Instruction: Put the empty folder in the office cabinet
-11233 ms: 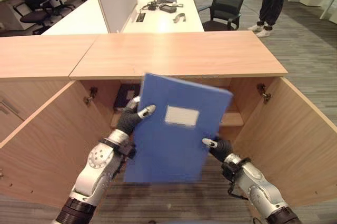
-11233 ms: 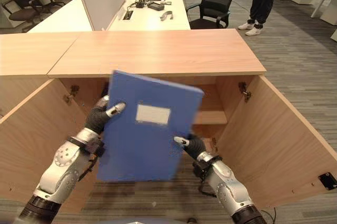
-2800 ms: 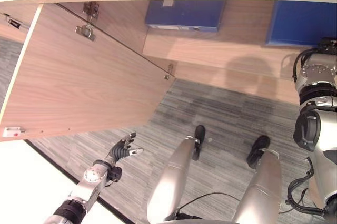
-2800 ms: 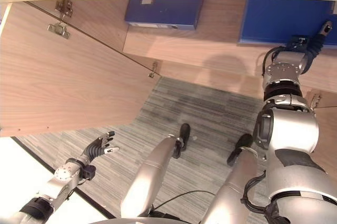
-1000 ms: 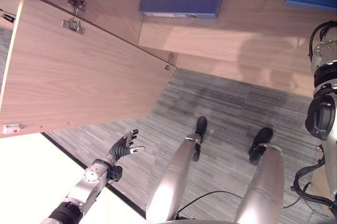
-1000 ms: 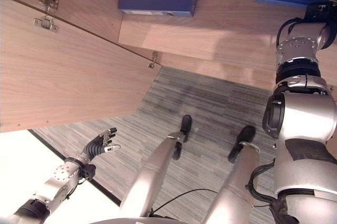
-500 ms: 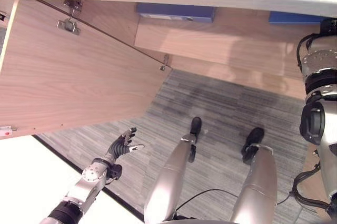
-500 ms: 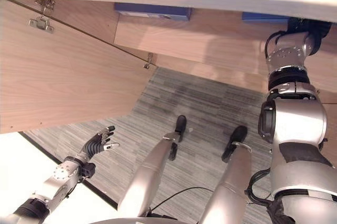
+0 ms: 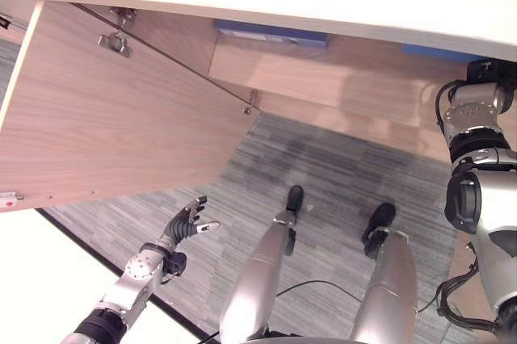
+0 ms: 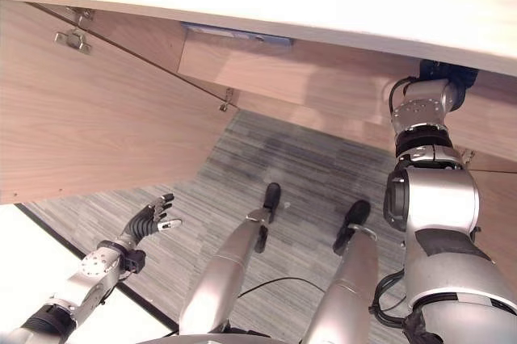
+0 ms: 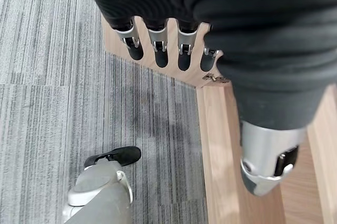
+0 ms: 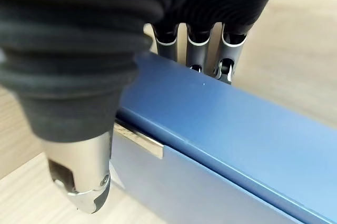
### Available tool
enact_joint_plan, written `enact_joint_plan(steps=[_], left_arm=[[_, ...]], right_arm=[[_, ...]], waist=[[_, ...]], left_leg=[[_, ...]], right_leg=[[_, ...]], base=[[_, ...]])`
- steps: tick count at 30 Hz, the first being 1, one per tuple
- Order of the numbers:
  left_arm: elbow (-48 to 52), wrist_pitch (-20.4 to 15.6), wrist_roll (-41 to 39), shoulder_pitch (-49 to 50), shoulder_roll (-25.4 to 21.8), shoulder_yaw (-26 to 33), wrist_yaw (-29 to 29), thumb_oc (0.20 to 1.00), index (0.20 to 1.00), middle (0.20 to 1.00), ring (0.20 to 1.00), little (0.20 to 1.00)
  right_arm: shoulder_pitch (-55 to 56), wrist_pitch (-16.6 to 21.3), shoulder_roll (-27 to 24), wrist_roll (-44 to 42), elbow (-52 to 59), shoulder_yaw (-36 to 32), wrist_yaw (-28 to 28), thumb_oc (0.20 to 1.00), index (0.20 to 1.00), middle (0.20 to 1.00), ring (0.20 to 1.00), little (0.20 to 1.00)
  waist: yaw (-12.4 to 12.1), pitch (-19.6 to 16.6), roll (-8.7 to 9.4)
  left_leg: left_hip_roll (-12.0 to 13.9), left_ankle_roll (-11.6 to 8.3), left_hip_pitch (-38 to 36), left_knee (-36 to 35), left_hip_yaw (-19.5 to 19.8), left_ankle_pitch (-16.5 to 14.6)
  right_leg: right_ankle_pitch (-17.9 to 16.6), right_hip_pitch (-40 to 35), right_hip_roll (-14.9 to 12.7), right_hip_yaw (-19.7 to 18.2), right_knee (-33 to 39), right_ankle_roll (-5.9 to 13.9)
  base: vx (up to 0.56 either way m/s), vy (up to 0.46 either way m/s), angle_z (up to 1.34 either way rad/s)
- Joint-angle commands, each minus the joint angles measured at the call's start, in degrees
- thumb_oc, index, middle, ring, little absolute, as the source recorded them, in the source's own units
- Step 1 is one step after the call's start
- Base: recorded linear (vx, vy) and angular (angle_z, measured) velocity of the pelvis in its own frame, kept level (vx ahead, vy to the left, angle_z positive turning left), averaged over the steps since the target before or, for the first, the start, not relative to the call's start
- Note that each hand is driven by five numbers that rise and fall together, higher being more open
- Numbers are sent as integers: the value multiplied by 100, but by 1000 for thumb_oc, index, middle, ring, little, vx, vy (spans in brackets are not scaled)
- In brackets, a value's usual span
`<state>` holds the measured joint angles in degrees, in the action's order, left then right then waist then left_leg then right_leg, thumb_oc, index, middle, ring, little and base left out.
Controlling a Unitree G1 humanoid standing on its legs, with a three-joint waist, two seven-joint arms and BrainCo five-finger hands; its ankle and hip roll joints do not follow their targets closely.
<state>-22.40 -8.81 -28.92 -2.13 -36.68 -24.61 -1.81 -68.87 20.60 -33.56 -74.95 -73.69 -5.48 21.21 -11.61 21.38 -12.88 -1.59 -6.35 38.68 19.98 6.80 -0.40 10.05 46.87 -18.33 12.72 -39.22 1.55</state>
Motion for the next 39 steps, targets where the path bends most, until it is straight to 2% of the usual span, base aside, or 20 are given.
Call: enact_joint_plan(steps=[1,6,19,20,21,23,25,28,33,36,39], left_arm=[[-88,-108,-151,-144,-232,163,40,1000,1000,1000,1000,1000],[-257,-95,-115,-151,-141,187,41,1000,1000,1000,1000,1000],[-370,-83,-12,-128,-30,201,42,1000,1000,1000,1000,1000],[-366,-87,-10,-123,-25,204,43,1000,1000,1000,1000,1000],[-364,-80,-13,-128,-9,222,42,1000,1000,1000,1000,1000],[-345,-87,-26,-106,-10,231,28,1000,1000,1000,1000,1000],[-354,-88,-31,-101,-5,241,28,1000,1000,1000,1000,1000],[-361,-86,-43,-102,-24,283,19,1000,1000,1000,1000,1000],[-335,-81,-54,-20,-232,285,-5,1000,1000,1000,1000,1000],[-247,-78,-48,60,-368,252,0,1000,1000,1000,1000,1000],[-311,-49,8,110,-353,198,19,1000,1000,1000,1000,1000]], right_arm=[[498,-146,203,-235,-199,-517,158,1000,1000,1000,1000,1000],[868,-162,395,-277,-217,-740,109,1000,1000,1000,1000,1000],[1204,-195,438,-272,-314,-813,17,1000,1000,1000,1000,1000],[1240,-200,459,-270,-314,-828,8,1000,1000,1000,1000,1000],[1282,-213,466,-274,-331,-852,3,1000,1000,1000,1000,1000],[1339,-222,469,-297,-354,-890,-23,1000,1000,1000,1000,1000],[1350,-227,467,-297,-354,-895,-34,1000,1000,1000,1000,1000],[1324,-232,424,-290,-345,-897,-49,1000,1000,1000,1000,1000],[595,-246,-131,-172,-343,-635,93,1000,1000,1000,1000,1000],[-176,-381,-541,83,-279,-116,261,1000,1000,1000,1000,1000],[-523,-424,-656,376,-225,224,411,1000,1000,1000,1000,1000]], waist=[[-135,188,-113],[-143,164,-93],[-120,90,-59],[-134,129,-79],[-118,84,-62],[-131,121,-80],[-118,77,-61],[-117,63,-51],[-176,-27,-18],[-233,-55,14],[-215,-70,63]], left_leg=[[67,96,-385,-375,131,-556],[83,84,-498,-428,160,-549],[142,76,-598,-516,138,-531],[152,89,-551,-535,102,-378],[154,76,-619,-564,143,-516],[165,86,-587,-593,118,-370],[166,72,-649,-597,158,-510],[164,68,-652,-612,157,-508],[165,50,-644,-646,189,-486],[169,44,-622,-667,184,-459],[175,45,-668,-736,193,-437]], right_leg=[[514,-587,105,-300,29,687],[460,-761,87,-235,173,724],[423,-892,95,-208,307,754],[250,-856,82,-132,356,717],[403,-915,109,-198,355,758],[240,-893,94,-111,413,720],[404,-947,113,-179,384,762],[413,-954,111,-177,382,767],[408,-937,93,-157,389,769],[373,-901,87,-174,382,773],[353,-921,101,-180,413,766]], base=[[0,0,0],[0,0,0],[-8,2,0],[0,0,0],[0,0,0],[0,0,0],[52,-15,3],[0,0,0],[3,-9,2],[-1,-3,2],[0,0,0]])
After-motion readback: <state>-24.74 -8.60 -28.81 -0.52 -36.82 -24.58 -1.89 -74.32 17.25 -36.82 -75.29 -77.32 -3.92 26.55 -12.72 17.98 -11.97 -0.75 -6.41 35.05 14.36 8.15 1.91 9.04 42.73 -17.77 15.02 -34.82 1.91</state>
